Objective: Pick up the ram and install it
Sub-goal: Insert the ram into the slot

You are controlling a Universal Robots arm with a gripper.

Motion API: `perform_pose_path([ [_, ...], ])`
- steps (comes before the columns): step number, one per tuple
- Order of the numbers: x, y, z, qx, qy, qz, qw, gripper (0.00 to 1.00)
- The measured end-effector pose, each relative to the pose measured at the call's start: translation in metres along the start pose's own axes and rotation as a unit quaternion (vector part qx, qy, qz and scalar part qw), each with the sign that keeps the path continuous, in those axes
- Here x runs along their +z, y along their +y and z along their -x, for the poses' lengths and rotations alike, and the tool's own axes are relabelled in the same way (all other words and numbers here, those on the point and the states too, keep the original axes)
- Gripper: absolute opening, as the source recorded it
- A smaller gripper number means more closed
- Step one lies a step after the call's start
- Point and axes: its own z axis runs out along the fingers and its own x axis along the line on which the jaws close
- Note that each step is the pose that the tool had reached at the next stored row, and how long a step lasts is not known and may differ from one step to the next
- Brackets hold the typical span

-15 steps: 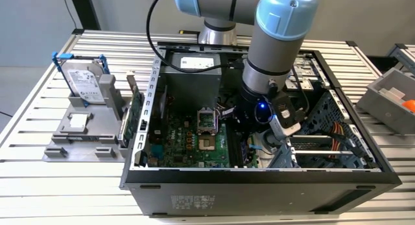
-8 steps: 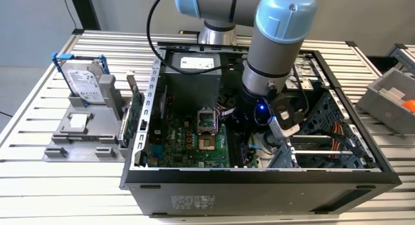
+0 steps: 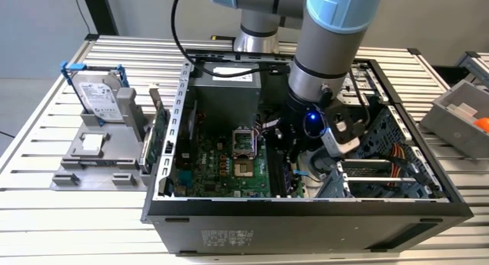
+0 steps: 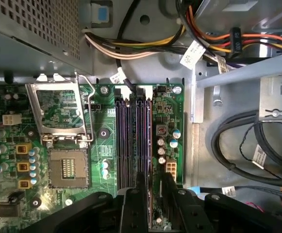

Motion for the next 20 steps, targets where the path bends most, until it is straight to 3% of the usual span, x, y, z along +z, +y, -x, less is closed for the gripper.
perform_pose_path([
  [12,-0.0001,-0.0022,0.0001,0.0,0.0,0.0001,1.0,1.0],
  [17,-0.0205,-0.0031,0.0001,0.0,0.0004,0.0,1.0,1.0],
  [18,-0.0265,-0.0033,0.0001,0.0,0.0028,0.0,1.0,1.0],
  [19,-0.0278,-0.0034,0.0001,0.0,0.0028,0.0,1.0,0.0],
  [20,-0.028,-0.0034,0.0001,0.0,0.0028,0.0,1.0,0.0],
])
